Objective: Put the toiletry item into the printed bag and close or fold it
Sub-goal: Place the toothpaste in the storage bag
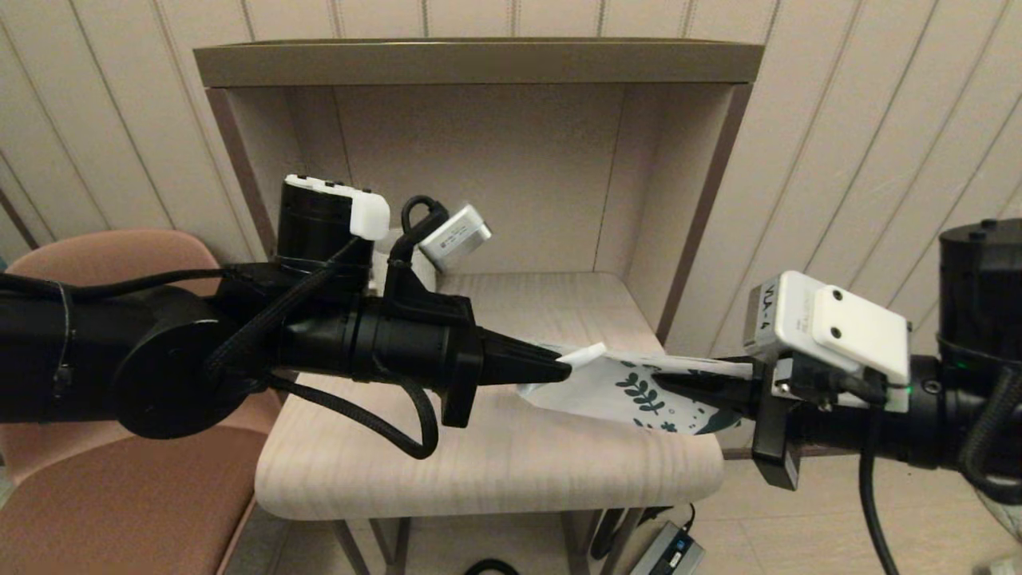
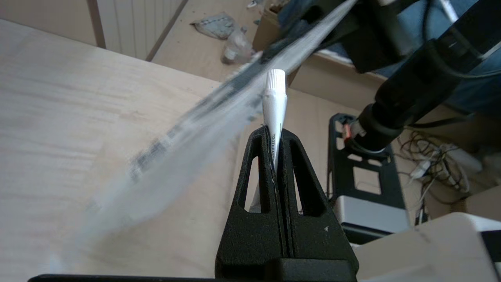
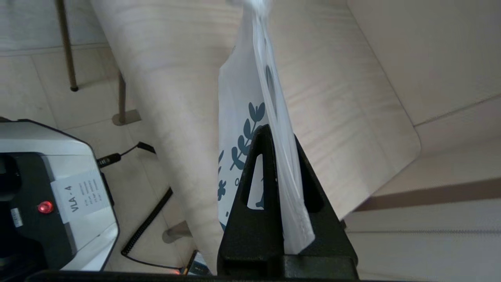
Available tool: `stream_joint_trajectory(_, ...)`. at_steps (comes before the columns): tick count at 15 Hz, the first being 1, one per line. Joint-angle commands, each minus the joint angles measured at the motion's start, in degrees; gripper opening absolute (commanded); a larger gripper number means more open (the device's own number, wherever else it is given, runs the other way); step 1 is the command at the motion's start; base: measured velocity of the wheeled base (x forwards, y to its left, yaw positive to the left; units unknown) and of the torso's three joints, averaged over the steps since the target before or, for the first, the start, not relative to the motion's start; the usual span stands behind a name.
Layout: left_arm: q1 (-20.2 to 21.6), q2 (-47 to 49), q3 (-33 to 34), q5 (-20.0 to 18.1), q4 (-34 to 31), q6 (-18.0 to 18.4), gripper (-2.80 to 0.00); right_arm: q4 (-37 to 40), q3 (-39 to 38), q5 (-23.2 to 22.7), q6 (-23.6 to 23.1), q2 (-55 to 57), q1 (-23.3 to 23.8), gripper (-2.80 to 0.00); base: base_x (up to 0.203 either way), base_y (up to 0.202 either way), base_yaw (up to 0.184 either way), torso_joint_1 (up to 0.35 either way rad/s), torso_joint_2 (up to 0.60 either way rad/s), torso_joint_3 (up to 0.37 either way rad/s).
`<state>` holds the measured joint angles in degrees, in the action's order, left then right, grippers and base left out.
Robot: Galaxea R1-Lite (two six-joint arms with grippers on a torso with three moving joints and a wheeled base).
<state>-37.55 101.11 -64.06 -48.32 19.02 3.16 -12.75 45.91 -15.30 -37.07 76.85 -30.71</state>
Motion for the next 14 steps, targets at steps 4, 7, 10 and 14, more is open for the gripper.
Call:
stream_joint_trajectory(4, -1.2, 1.5, 0.9, -0.3, 0.0, 1.8, -2.80, -0.2, 0.0, -0.1, -0.2, 0.1, -0.4, -2.80, 0.000, 0.000, 0.000, 0.000, 0.00, 0.000)
stream_joint_trajectory(7, -1.6, 1.8, 1.5, -0.2, 0.0, 1.8, -2.80, -0.2, -0.1, -0.1, -0.2, 0.2, -0.4, -2.80, 0.000, 0.000, 0.000, 0.000, 0.00, 0.000)
stream_joint_trajectory(10, -1.8, 1.8, 1.7, -0.2, 0.0, 3.4, -2.80, -0.2, -0.4, -0.1, -0.2, 0.2, -0.6, -2.80, 0.000, 0.000, 0.000, 0.000, 0.00, 0.000)
stream_joint_trajectory(14, -1.4, 0.7, 0.9, -0.1, 0.2, 3.4, -2.80, 0.1, -2.0, 0.0, -0.1, -0.4, -2.8, -2.80, 0.000, 0.000, 0.000, 0.000, 0.00, 0.000)
